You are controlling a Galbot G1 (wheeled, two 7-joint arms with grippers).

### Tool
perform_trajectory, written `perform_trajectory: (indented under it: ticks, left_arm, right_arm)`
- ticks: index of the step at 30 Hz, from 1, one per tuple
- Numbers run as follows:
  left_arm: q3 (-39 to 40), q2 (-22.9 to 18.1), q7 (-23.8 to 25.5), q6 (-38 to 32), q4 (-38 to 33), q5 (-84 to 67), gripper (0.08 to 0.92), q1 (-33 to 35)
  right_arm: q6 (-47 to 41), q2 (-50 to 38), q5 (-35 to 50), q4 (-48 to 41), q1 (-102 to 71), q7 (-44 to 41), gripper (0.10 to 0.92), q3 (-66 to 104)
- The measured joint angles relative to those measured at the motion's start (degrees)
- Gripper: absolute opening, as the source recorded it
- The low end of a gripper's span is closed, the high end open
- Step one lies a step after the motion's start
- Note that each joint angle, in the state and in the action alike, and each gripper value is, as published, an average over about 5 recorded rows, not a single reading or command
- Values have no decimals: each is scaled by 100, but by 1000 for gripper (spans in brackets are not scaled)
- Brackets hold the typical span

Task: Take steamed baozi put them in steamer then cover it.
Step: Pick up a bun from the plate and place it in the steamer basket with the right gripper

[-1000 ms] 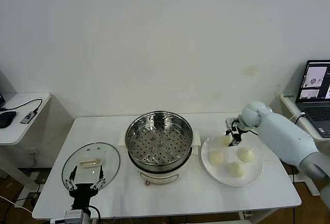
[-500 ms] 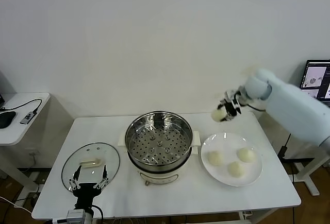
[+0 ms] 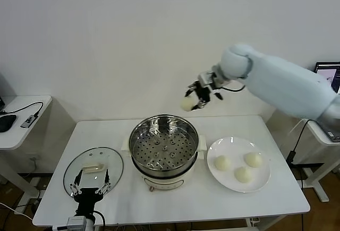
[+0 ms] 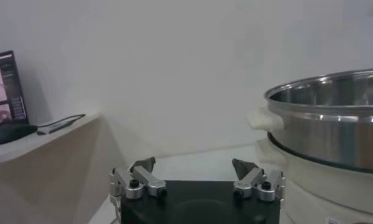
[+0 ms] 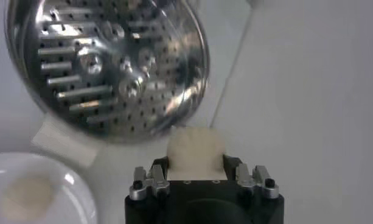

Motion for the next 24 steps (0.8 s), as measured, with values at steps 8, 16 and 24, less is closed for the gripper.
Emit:
perform_trajectory:
  ticks: [8,16,24]
  left_arm:
    - [-59,-29,-2,-77,2,33,823,31]
    - [-86,-52,3,-108,31,27,823,-4]
    - [-73,-55,18,-148,99,29,823,-50]
  right_arm:
    - [769,790,-265,-260,40,195,568,-622]
    - [1615,1267,-967,-712,-142,355,568,-917]
    - [2265,1579,-1735,-1192,-423,543,568,-967]
